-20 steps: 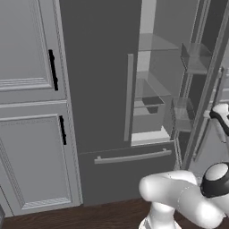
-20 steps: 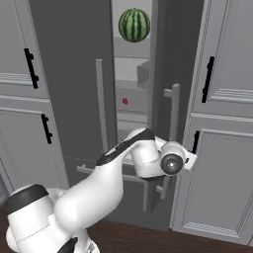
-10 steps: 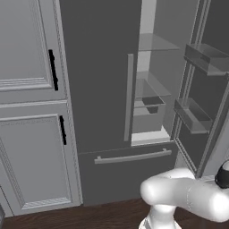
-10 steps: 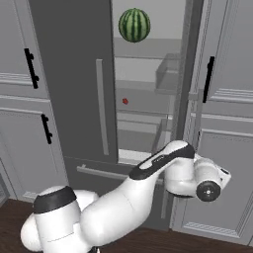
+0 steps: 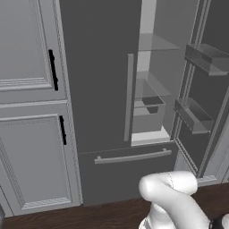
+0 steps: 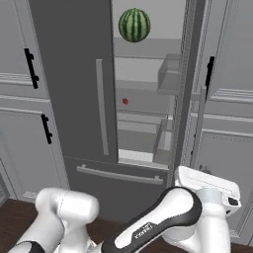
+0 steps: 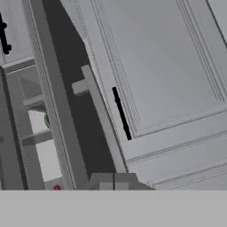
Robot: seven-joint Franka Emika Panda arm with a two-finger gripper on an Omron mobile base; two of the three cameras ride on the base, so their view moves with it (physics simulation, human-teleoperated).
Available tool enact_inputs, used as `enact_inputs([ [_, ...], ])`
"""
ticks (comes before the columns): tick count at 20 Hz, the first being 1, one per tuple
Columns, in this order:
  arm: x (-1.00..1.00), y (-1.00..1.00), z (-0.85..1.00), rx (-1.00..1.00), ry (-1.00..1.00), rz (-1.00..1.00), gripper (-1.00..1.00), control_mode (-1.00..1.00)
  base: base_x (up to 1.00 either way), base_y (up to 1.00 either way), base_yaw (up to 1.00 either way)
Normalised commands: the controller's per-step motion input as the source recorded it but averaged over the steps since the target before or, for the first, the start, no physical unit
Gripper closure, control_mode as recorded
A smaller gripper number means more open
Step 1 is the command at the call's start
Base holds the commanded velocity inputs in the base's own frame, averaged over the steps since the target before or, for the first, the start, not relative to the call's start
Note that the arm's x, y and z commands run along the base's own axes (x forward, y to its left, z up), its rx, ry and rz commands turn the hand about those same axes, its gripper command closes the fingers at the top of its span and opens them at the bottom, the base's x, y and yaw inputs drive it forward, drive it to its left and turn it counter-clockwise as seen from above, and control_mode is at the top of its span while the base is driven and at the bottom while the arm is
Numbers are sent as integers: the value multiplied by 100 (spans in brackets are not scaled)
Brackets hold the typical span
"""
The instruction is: Take the strawberry from the fridge and place it on top of the pancake, located on the dining counter.
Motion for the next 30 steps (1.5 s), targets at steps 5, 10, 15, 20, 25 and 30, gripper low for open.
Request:
enact_inputs([
  [5, -59, 100, 82, -20, -14, -10, 100, -100, 0, 0, 0],
  [10, -22, 100, 64, -15, 11, -1, 100, -100, 0, 0, 0],
  [15, -14, 100, 74, -22, 31, 0, 100, -100, 0, 0, 0],
  [20, -4, 100, 57, -13, 42, 0, 100, -100, 0, 0, 0],
  [25, 1, 80, 3, 0, 34, 0, 100, -100, 0, 0, 0],
  [30, 2, 45, 18, 1, 38, 0, 100, -100, 0, 0, 0],
])
